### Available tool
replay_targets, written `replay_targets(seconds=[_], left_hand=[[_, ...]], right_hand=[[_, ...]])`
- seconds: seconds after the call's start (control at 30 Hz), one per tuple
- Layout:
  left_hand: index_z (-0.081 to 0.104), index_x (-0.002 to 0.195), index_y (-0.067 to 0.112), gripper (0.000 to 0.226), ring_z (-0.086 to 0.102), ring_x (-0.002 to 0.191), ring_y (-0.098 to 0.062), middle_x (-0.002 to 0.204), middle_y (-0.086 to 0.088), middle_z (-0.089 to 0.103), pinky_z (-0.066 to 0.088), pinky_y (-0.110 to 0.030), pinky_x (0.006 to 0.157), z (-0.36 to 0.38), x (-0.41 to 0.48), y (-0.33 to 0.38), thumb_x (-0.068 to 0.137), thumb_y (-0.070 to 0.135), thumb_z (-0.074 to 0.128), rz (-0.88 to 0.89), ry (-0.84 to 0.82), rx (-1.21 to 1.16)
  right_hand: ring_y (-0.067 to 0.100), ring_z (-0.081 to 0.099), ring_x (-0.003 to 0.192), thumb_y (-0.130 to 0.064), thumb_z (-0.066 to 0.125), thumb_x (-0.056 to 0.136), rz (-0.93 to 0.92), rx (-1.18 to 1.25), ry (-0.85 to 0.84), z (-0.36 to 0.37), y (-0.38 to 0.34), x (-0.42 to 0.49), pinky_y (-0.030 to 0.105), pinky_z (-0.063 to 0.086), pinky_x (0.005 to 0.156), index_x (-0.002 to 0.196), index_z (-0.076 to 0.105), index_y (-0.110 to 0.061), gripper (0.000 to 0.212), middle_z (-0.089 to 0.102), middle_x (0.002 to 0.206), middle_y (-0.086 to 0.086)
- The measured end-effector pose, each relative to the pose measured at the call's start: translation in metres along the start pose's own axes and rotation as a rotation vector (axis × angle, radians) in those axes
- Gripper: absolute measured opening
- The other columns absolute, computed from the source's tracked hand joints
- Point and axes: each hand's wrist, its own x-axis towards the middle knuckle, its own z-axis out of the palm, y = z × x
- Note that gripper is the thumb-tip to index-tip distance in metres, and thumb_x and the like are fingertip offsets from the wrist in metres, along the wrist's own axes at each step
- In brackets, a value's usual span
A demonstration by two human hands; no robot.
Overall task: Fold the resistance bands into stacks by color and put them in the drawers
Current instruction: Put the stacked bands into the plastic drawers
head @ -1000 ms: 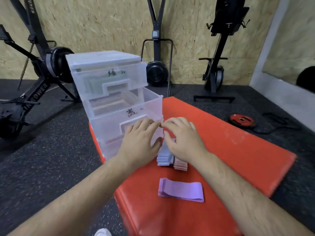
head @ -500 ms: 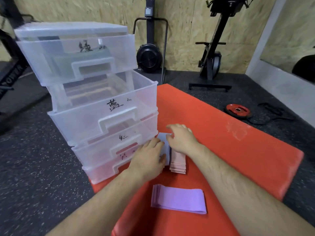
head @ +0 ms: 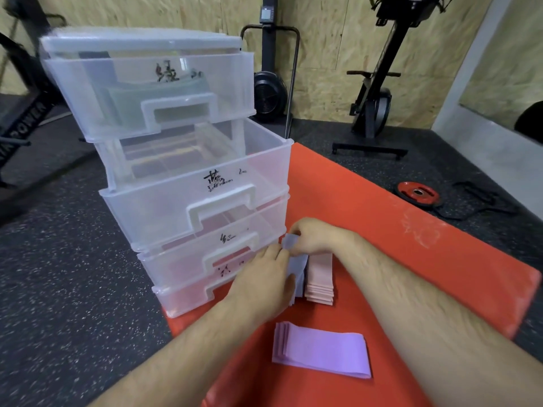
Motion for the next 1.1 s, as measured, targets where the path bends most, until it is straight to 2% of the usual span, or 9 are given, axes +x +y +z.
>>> replay_targets(seconds=[0.17,0.27,0.33,0.4,0.47,0.6,0.8,0.97,1.1], left_hand=[[0.035,0.144,0.012,0.056,0.05,0.122,-0.025,0.138,-0.005,0.043,0.043,-0.034,0.099,-0.008,-0.017,0.003,0.093,0.028,0.054,-0.019,0.103,-0.237],[0.025,0.152,0.009,0.072,0.038,0.133,-0.017,0.15,-0.005,0.036,0.019,-0.007,0.105,-0.021,-0.034,0.013,0.091,0.027,0.061,-0.018,0.222,-0.373],[0.022,0.154,0.009,0.08,0.033,0.136,-0.009,0.151,0.003,0.034,0.01,-0.002,0.104,-0.03,-0.045,0.017,0.091,0.034,0.064,-0.017,0.262,-0.414],[0.024,0.153,0.023,0.082,0.042,0.133,-0.006,0.148,0.012,0.041,0.028,-0.017,0.111,-0.04,-0.056,0.022,0.087,0.043,0.067,-0.033,0.246,-0.51],[0.037,0.139,0.038,0.065,0.067,0.107,-0.016,0.12,0.008,0.068,0.053,-0.041,0.094,-0.049,-0.07,0.026,0.084,0.036,0.07,-0.055,0.184,-0.699],[0.049,0.125,0.017,0.044,0.071,0.075,-0.024,0.087,-0.01,0.071,0.059,-0.046,0.07,-0.086,-0.095,0.031,0.089,0.016,0.073,-0.146,0.056,-1.122],[0.054,0.121,0.013,0.045,0.073,0.078,-0.031,0.097,-0.015,0.072,0.06,-0.03,0.064,-0.191,-0.12,0.023,0.083,0.01,0.077,-0.127,0.1,-0.935],[0.058,0.118,0.037,0.046,0.068,0.081,-0.003,0.102,0.018,0.067,0.055,-0.022,0.073,-0.281,-0.107,-0.009,0.078,0.045,0.079,-0.111,0.24,-0.26],[0.056,0.127,0.031,0.054,0.068,0.085,-0.01,0.108,0.009,0.069,0.054,-0.021,0.069,-0.306,-0.063,-0.033,0.081,0.049,0.076,-0.159,0.21,-0.006]], right_hand=[[0.025,0.061,0.086,-0.042,0.07,0.064,-0.133,-0.037,0.155,-0.013,-0.011,-0.057,0.043,0.052,0.078,0.086,0.065,-0.023,0.029,0.065,0.089,0.0],[0.022,0.06,0.089,-0.054,0.052,0.051,-0.217,-0.04,0.215,-0.022,-0.02,-0.098,0.042,0.052,0.082,0.091,0.067,-0.024,0.053,0.062,0.093,-0.004],[0.018,0.059,0.095,-0.055,0.048,0.052,-0.254,-0.029,0.224,-0.029,-0.03,-0.125,0.038,0.05,0.087,0.101,0.069,-0.025,0.061,0.061,0.1,-0.006],[0.017,0.059,0.097,-0.053,0.049,0.055,-0.295,0.001,0.252,-0.039,-0.043,-0.151,0.039,0.049,0.088,0.104,0.069,-0.025,0.06,0.06,0.103,-0.007],[0.016,0.059,0.097,-0.049,0.053,0.057,-0.346,0.043,0.286,-0.05,-0.057,-0.174,0.04,0.05,0.086,0.102,0.07,-0.024,0.054,0.06,0.102,-0.007],[0.016,0.06,0.095,-0.041,0.06,0.061,-0.431,0.135,0.344,-0.073,-0.081,-0.206,0.04,0.051,0.085,0.1,0.07,-0.021,0.044,0.06,0.101,-0.004],[0.014,0.066,0.094,-0.013,0.075,0.074,-0.557,0.376,0.414,-0.109,-0.106,-0.216,0.038,0.053,0.088,0.103,0.071,-0.02,0.03,0.068,0.103,0.003],[0.011,0.063,0.082,-0.014,0.074,0.072,-0.581,0.447,0.403,-0.142,-0.133,-0.19,0.042,0.056,0.081,0.096,0.067,-0.025,0.028,0.072,0.095,0.003],[0.009,0.06,0.072,-0.013,0.074,0.072,-0.507,0.318,0.48,-0.165,-0.157,-0.153,0.033,0.054,0.071,0.092,0.064,-0.025,0.025,0.07,0.089,-0.003]])
